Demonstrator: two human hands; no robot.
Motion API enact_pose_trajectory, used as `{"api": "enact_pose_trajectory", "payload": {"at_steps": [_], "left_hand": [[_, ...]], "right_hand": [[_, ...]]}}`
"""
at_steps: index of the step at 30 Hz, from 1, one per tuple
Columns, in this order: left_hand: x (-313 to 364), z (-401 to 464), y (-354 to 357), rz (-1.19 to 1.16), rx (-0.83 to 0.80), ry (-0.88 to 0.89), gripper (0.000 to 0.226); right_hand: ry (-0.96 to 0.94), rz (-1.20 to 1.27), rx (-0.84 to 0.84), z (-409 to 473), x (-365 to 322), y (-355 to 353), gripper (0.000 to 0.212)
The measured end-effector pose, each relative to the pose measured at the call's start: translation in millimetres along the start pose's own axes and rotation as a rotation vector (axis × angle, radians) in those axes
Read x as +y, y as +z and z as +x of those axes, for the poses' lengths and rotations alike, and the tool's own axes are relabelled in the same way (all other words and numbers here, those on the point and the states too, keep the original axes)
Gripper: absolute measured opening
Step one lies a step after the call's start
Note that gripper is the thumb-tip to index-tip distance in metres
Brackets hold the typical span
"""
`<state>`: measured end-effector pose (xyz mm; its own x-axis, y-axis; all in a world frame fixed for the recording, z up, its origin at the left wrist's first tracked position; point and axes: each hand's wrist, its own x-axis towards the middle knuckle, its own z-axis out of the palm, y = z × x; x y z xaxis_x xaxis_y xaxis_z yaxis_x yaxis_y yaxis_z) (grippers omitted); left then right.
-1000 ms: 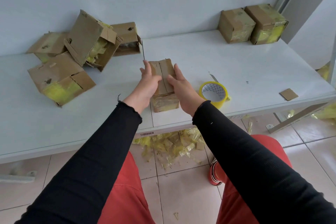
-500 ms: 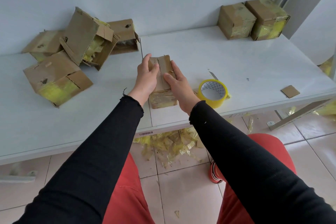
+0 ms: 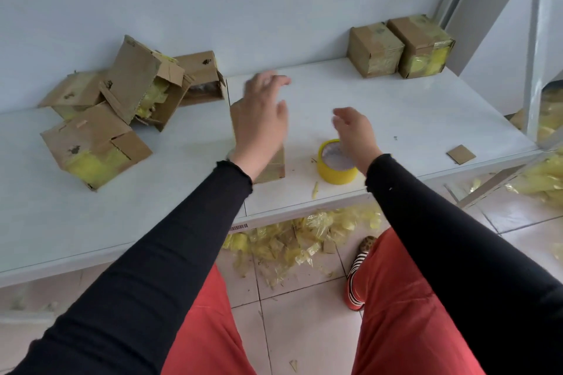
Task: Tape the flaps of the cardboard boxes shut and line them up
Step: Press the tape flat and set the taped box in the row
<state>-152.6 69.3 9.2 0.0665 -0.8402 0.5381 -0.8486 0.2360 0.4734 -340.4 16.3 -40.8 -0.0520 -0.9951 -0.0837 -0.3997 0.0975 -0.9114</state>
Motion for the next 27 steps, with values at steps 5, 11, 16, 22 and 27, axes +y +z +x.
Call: {"api": "enact_pose_trajectory", "payload": {"at_steps": [5,11,16,22,27], "left_hand": [[67.1,-41.5,59.1,-0.209,-0.560,-0.025,0.059],[59.9,-59.7,90.0,-0.226,-0.595,-0.246,0.088],[41.0,-57.8,81.5,-0.257,-0.544,-0.428,0.074],[28.9,-69.8,40.5,-0.643,-0.475,-0.619,0.016],[36.9,-81.6,8.0,-0.782,-0.423,-0.702,0.005]], "right_hand": [[0.343,-0.095,-0.139,0.1,34.6,-33.2,0.039],[0.286,0.290,-0.250,-12.5,30.0,-37.8,0.008],[-0.190,-0.049,-0.181,-35.6,20.4,-22.8,0.010],[-0.510,-0.436,-0.285,-52.9,7.3,-26.5,0.007],[-0.730,-0.481,-0.270,-68.4,2.0,-24.1,0.011]]}}
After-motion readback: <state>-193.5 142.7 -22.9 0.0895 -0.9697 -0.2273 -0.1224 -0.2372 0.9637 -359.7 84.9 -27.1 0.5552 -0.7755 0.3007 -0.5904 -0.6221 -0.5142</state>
